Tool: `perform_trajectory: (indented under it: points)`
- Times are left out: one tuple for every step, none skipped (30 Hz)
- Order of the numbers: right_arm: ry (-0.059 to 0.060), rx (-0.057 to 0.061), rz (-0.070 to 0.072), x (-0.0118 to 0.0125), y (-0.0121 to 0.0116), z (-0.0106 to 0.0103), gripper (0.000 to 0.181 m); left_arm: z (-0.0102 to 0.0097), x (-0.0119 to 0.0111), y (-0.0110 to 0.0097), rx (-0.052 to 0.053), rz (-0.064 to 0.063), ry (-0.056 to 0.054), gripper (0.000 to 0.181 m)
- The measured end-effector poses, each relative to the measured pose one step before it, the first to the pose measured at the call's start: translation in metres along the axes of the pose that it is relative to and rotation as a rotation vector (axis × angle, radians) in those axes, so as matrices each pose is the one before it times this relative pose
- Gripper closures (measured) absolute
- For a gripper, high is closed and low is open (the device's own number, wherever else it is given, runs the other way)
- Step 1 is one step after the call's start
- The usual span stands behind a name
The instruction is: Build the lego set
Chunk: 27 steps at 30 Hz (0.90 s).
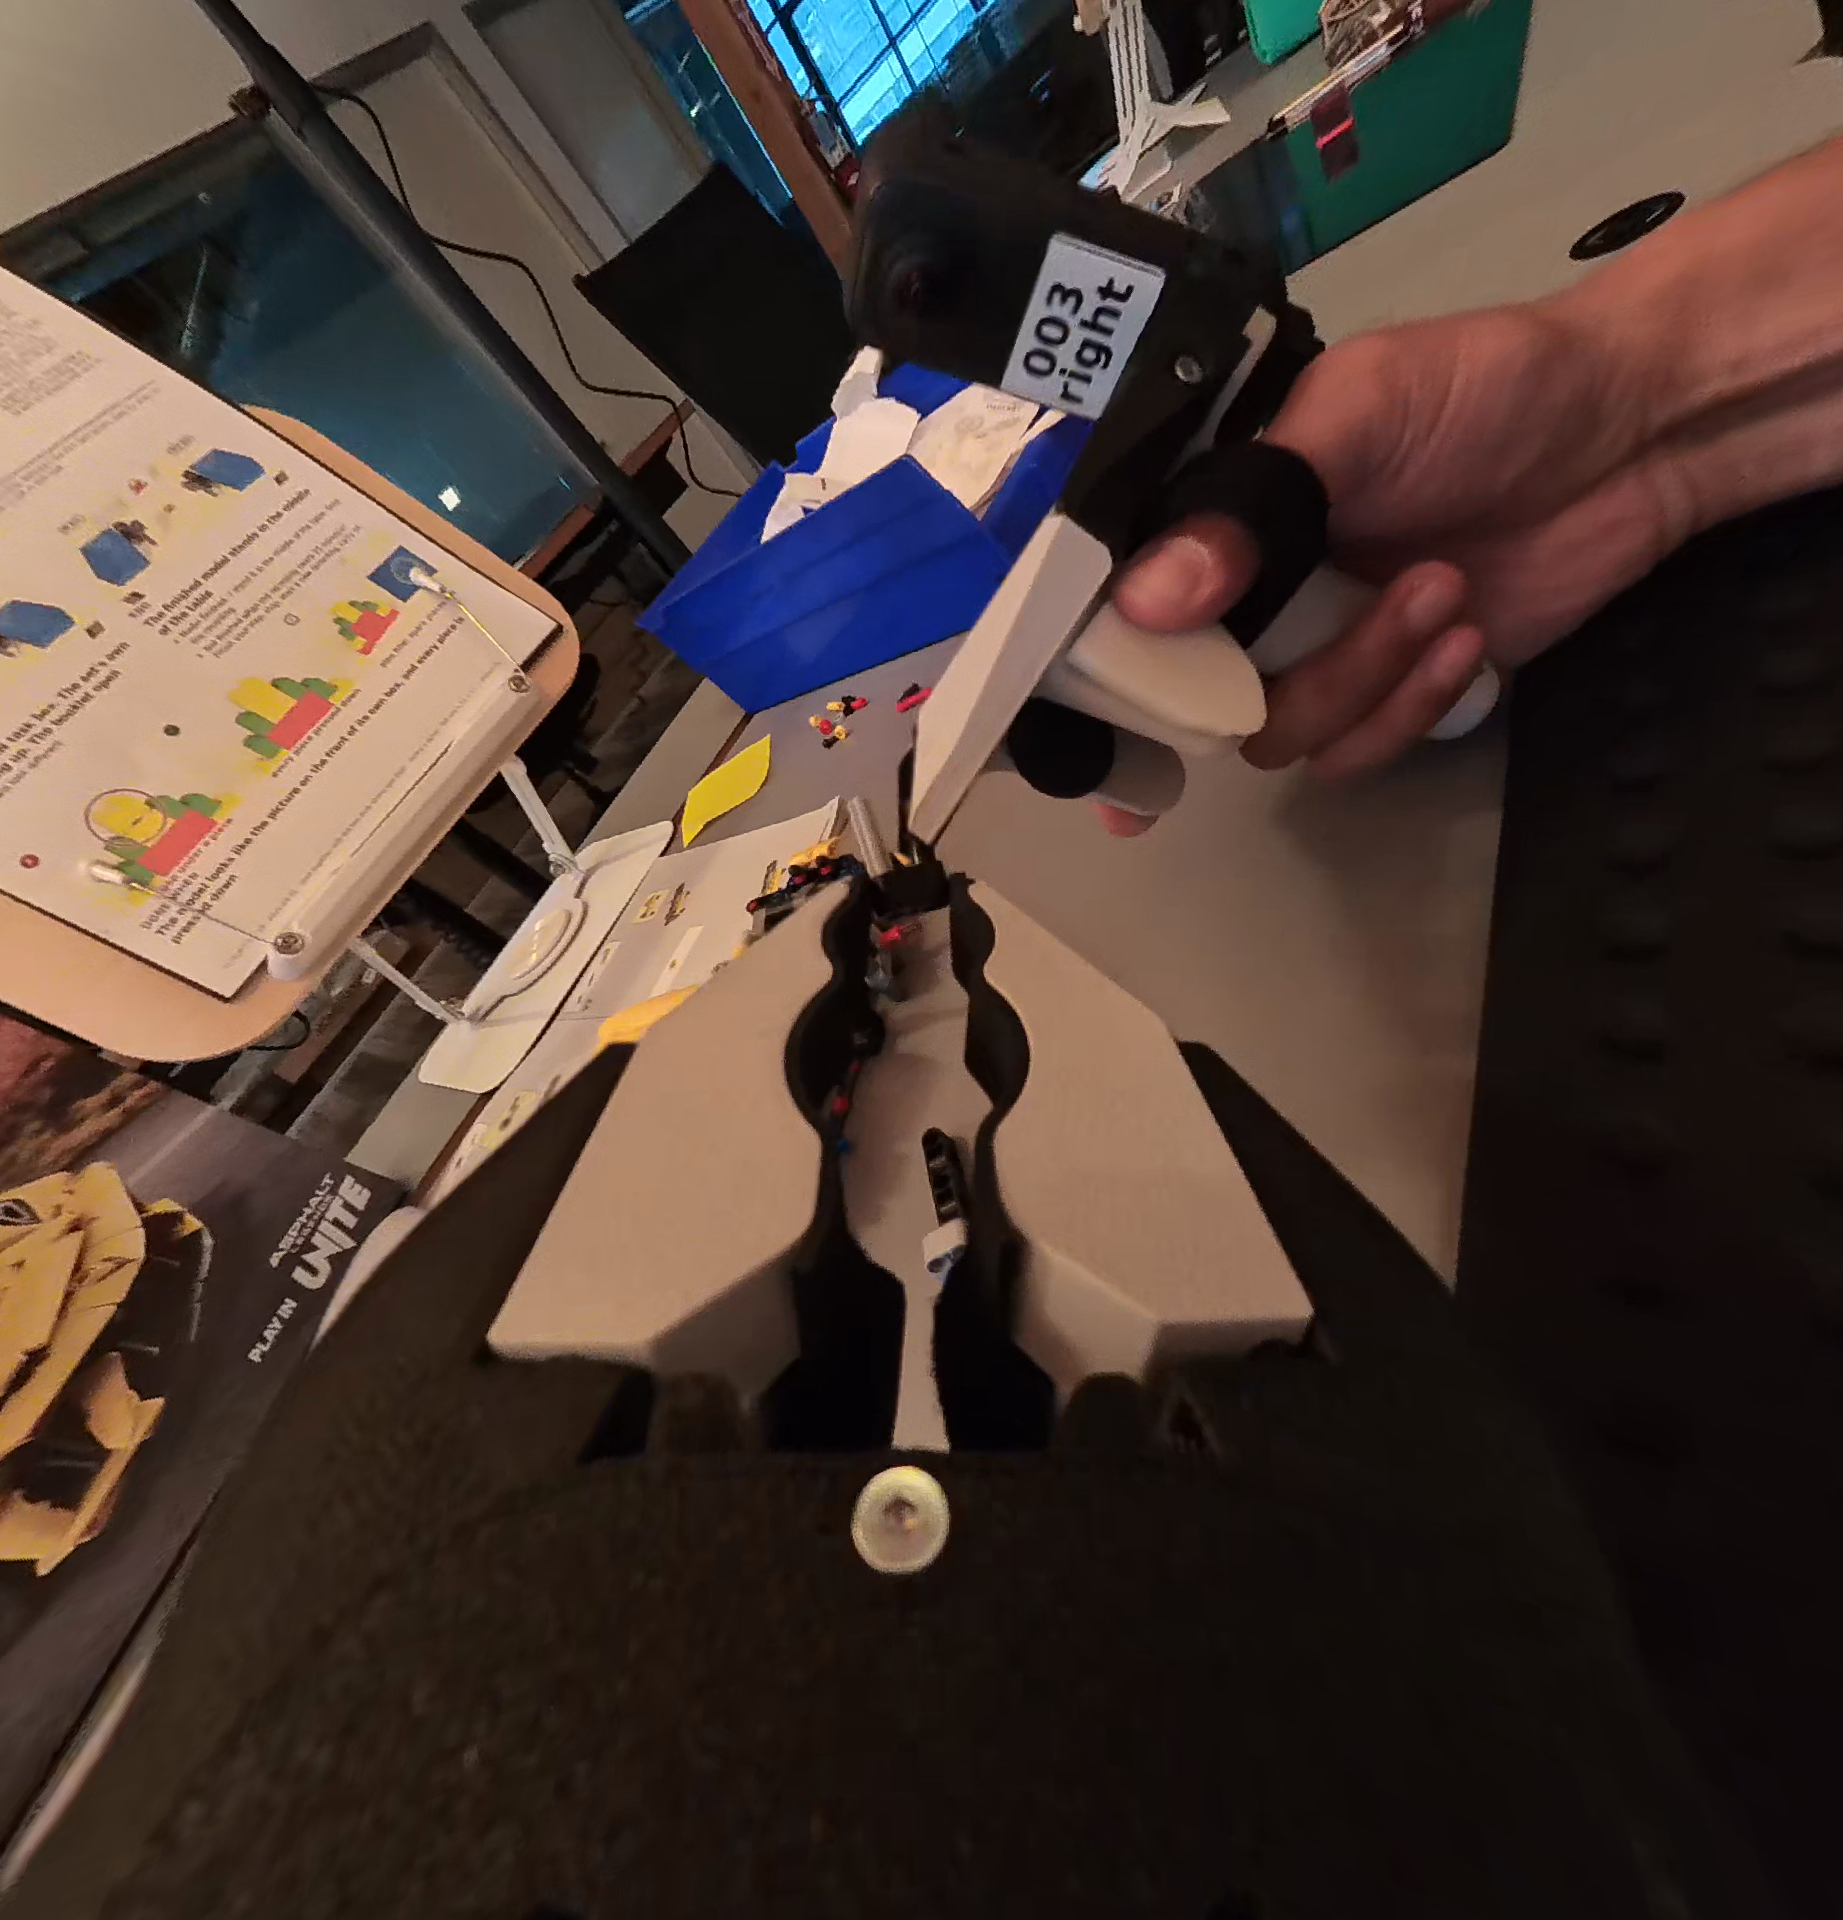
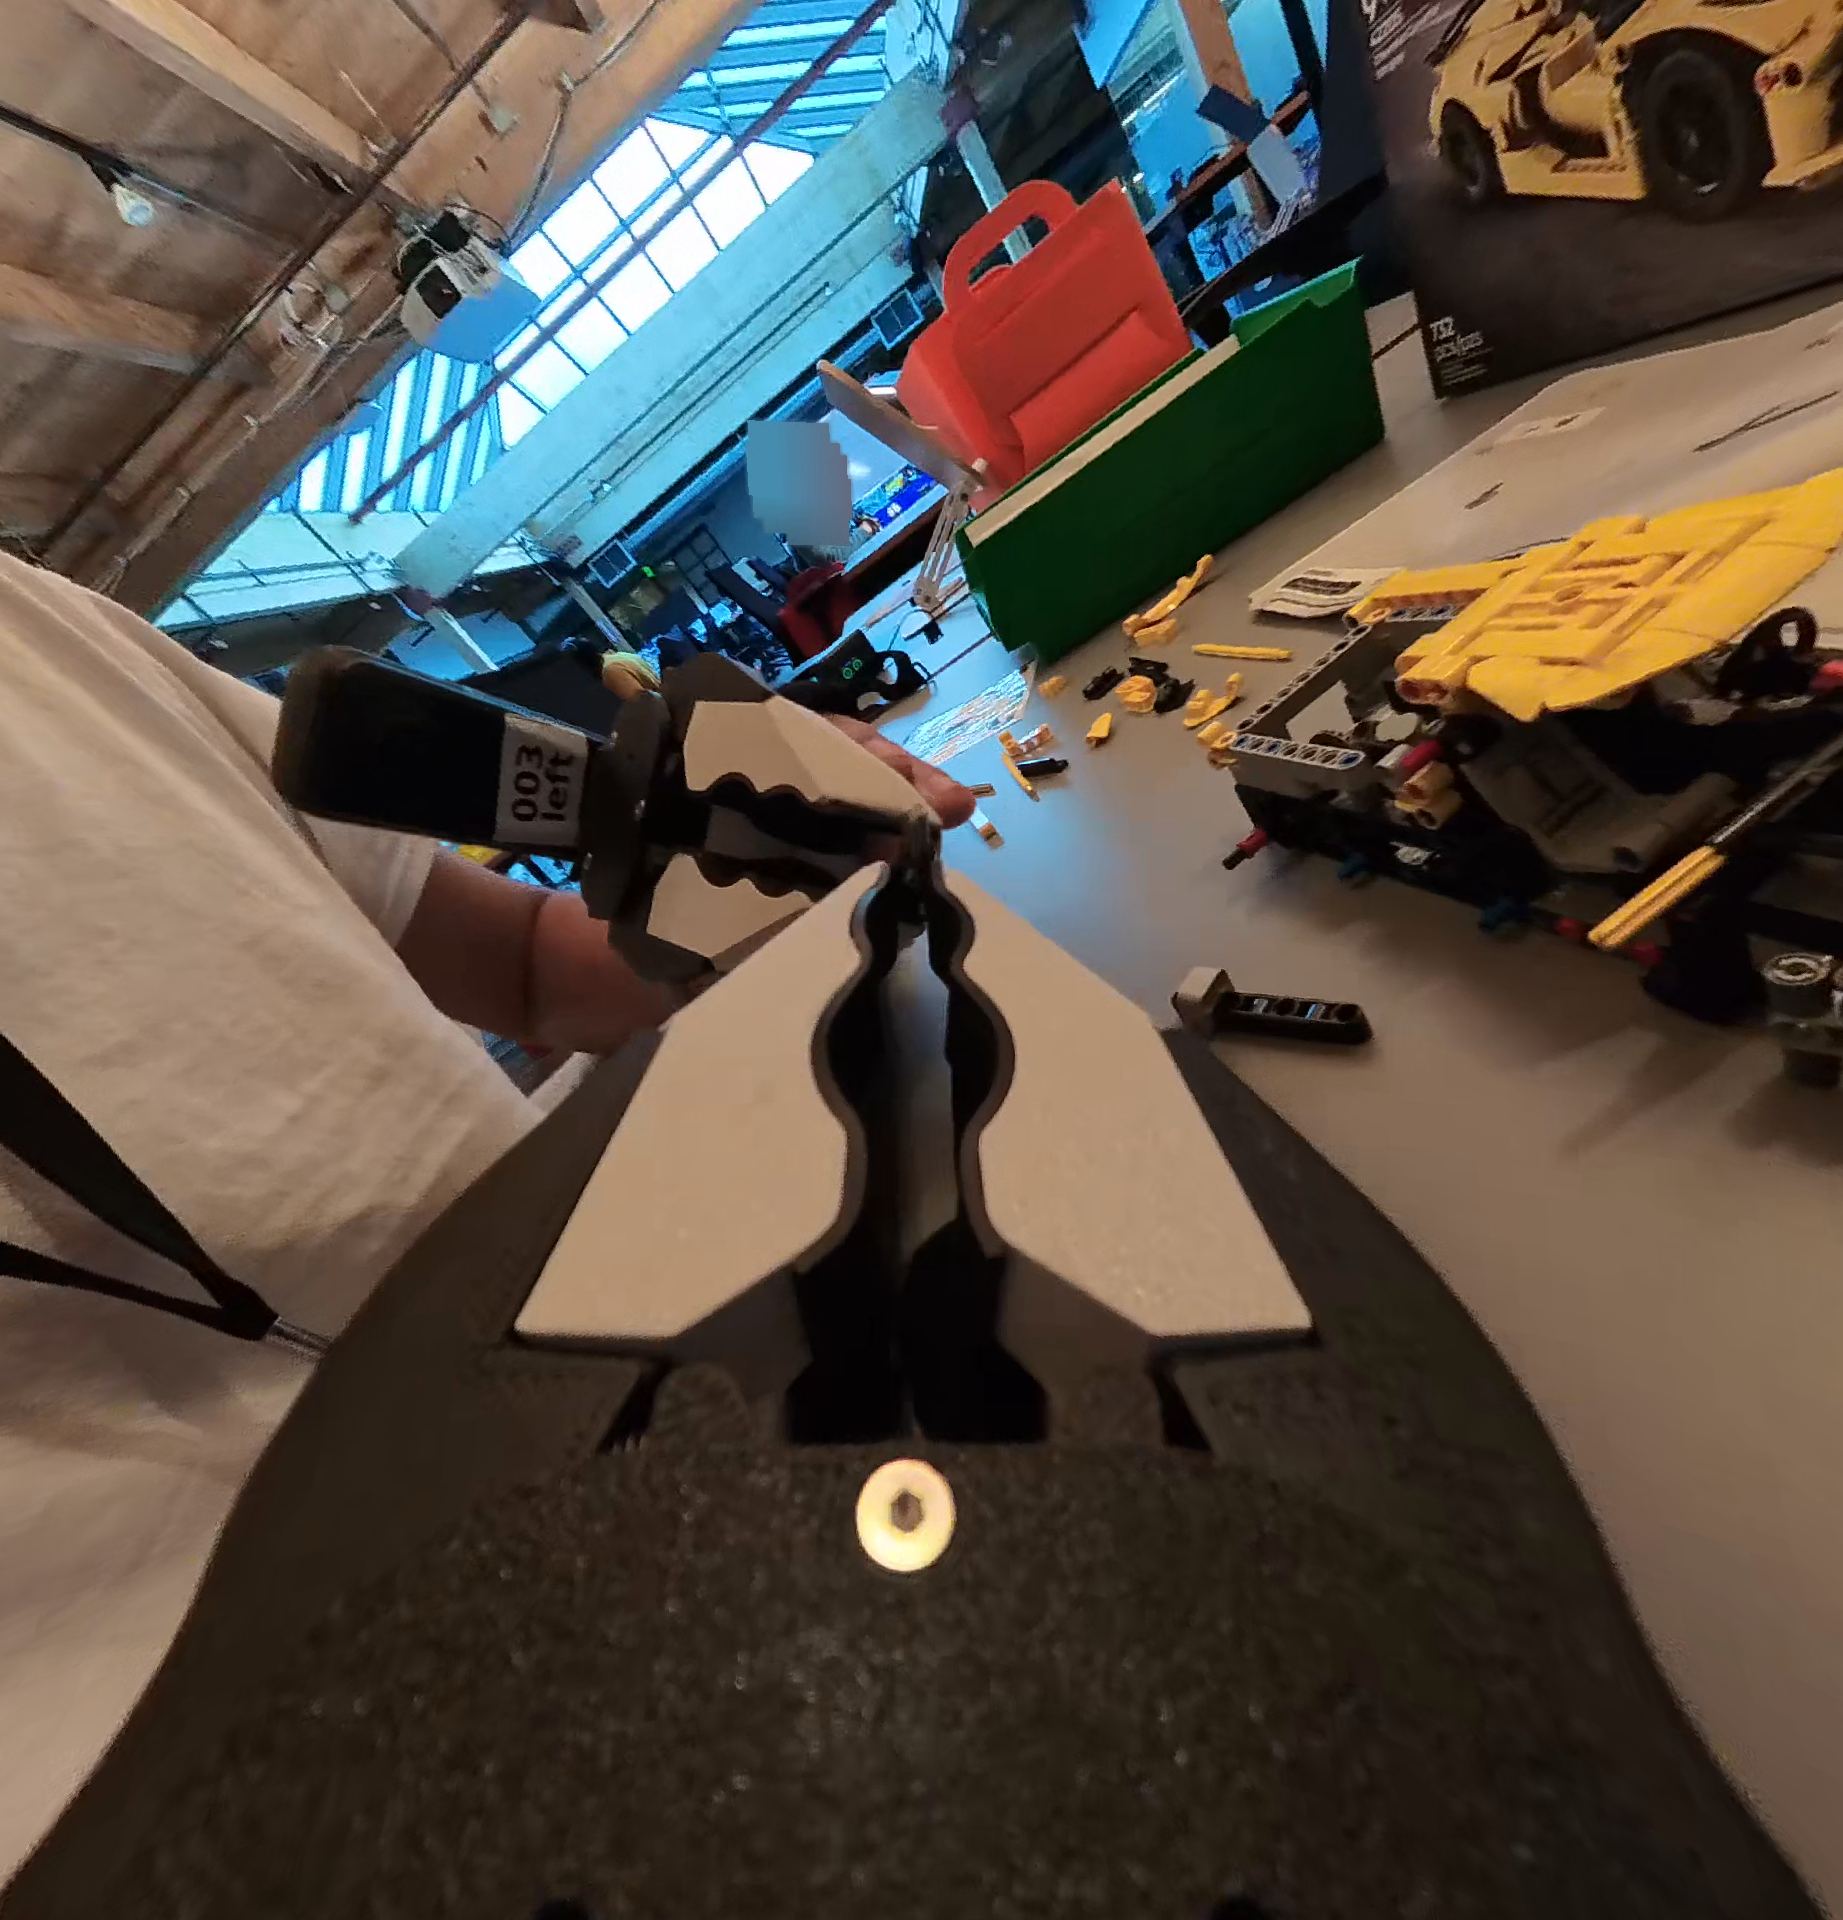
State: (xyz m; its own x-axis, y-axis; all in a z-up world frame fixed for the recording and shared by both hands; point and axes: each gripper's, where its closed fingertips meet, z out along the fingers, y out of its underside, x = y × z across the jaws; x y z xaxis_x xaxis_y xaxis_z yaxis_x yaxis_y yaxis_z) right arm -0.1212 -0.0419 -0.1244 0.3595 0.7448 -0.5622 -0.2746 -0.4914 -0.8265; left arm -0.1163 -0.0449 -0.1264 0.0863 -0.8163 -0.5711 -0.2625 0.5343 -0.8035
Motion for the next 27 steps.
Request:
perform_trajectory:
  points:
    - [0.0061,-0.0054,-0.0104,0.00044,0.00033,-0.00005,0.177,0.00023,0.00006,0.0004,-0.0016,-0.0072,0.0032,0.167]
    - [0.0079,-0.0042,-0.0065,0.00071,0.00067,0.00011,0.177,0.00034,0.00019,0.00106,-0.0064,-0.0028,0.0021,0.167]
    - [0.0184,-0.0066,-0.0116,0.00186,0.0012,0.00057,0.178,0.00057,0.00018,0.00194,-0.0132,0.0061,-0.0025,0.167]
    - [0.0168,-0.0073,-0.0178,0.00097,0.00088,0.00012,0.178,0.00037,0.00033,0.0013,-0.0081,0.0125,-0.0037,0.167]
    - [0.0093,-0.0048,-0.0167,-0.00011,0.00048,-0.00005,0.178,0.00008,0.00051,0.00033,-0.0043,0.0126,-0.0028,0.167]
    - [0.0085,-0.0115,-0.0086,0.00064,0.00145,-0.00021,0.177,0.00052,0.00112,0.00124,-0.0091,0.0154,0.0001,0.167]
    - [0.0102,-0.0151,-0.0081,0.00142,0.00239,-0.00031,0.177,0.00071,0.00158,0.00161,-0.0102,0.0176,0.0017,0.167]
    - [0.0,-0.0089,-0.0046,-0.00026,0.00133,-0.00027,0.177,0.00013,0.00111,0.00035,-0.0031,0.0159,0.001,0.167]
    - [-0.0055,-0.0004,-0.0001,-0.00069,0.00017,-0.00047,0.177,-0.00022,0.00057,-0.00044,0.0023,0.003,0.0025,0.167]
    - [0.0036,-0.0058,-0.0029,0.00049,0.00101,0.00012,0.177,0.00034,0.00065,0.00065,-0.003,-0.0053,0.0077,0.167]
    - [0.0051,-0.0115,-0.0029,0.00096,0.00174,0.00009,0.177,0.00042,0.00105,0.00119,-0.0058,0.0046,0.006,0.167]
    - [0.0053,-0.0056,-0.0072,0.00064,0.00072,0.0001,0.178,0.00042,0.00058,0.00092,-0.0065,0.0124,-0.0009,0.167]
    - [0.0137,-0.012,-0.0165,0.00115,0.00155,0.00019,0.177,0.00058,0.00069,0.00147,-0.0097,0.0083,0.001,0.167]
    - [0.0143,-0.011,-0.0176,0.00114,0.00124,0.00017,0.177,0.00058,0.0007,0.0013,-0.0078,0.0003,0.0032,0.167]
    - [0.0114,-0.0028,-0.0137,0.00061,0.00025,0.00044,0.177,0.0003,0.00004,0.00065,-0.0057,-0.0016,0.0014,0.167]
    - [0.0118,-0.0035,-0.0132,0.00065,0.00019,0.0004,0.177,0.00031,-0.00009,0.00085,-0.0053,0.0006,0.0002,0.168]
    - [0.0116,-0.0089,-0.0115,0.00091,0.00121,0.00044,0.177,0.00043,0.00052,0.00121,-0.007,0.0032,0.0009,0.168]
    - [0.0046,-0.0058,-0.0065,0.00021,0.00095,0.00044,0.177,-0.00003,0.00035,0.00067,-0.0038,0.0057,-0.0006,0.168]
    - [0.0016,-0.0014,-0.0059,-0.00042,0.00006,0.0002,0.178,-0.00036,0.00039,-0.00005,0.0,0.0026,0.0015,0.168]
    - [0.0055,-0.0094,-0.0085,0.00003,0.00142,0.00003,0.177,0.00011,0.0011,0.00078,-0.0033,-0.001,0.0076,0.168]
    - [0.0118,-0.0148,-0.0086,0.0014,0.00225,0.00039,0.177,0.00088,0.00128,0.00174,-0.0111,0.0057,0.0042,0.168]
    - [0.0163,-0.0091,-0.0124,0.00134,0.00129,0.00065,0.177,0.00103,0.00065,0.00154,-0.0134,0.0155,-0.0037,0.168]
    - [0.0087,-0.0267,-0.0111,-0.00013,0.00392,0.00229,0.177,0.00078,0.00144,0.00078,-0.0096,0.0116,0.0013,0.168]
    - [0.0211,-0.0094,-0.0152,0.00205,0.00149,0.00097,0.177,0.00097,0.00117,0.0014,-0.0096,0.0087,0.0013,0.168]
    - [0.0137,0.0078,-0.0141,0.0005,-0.00162,-0.00009,0.177,0.00018,-0.00144,-0.00003,0.0023,-0.0001,-0.0082,0.168]
    - [0.0026,0.0161,-0.0015,-0.00018,-0.00295,-0.00037,0.177,-0.00015,-0.00189,-0.00108,0.0063,-0.0196,-0.0021,0.168]
    - [-0.0051,-0.0014,0.0125,0.00088,0.00023,-0.00014,0.177,0.0007,-0.00007,0.00017,-0.0008,-0.0218,0.0079,0.168]
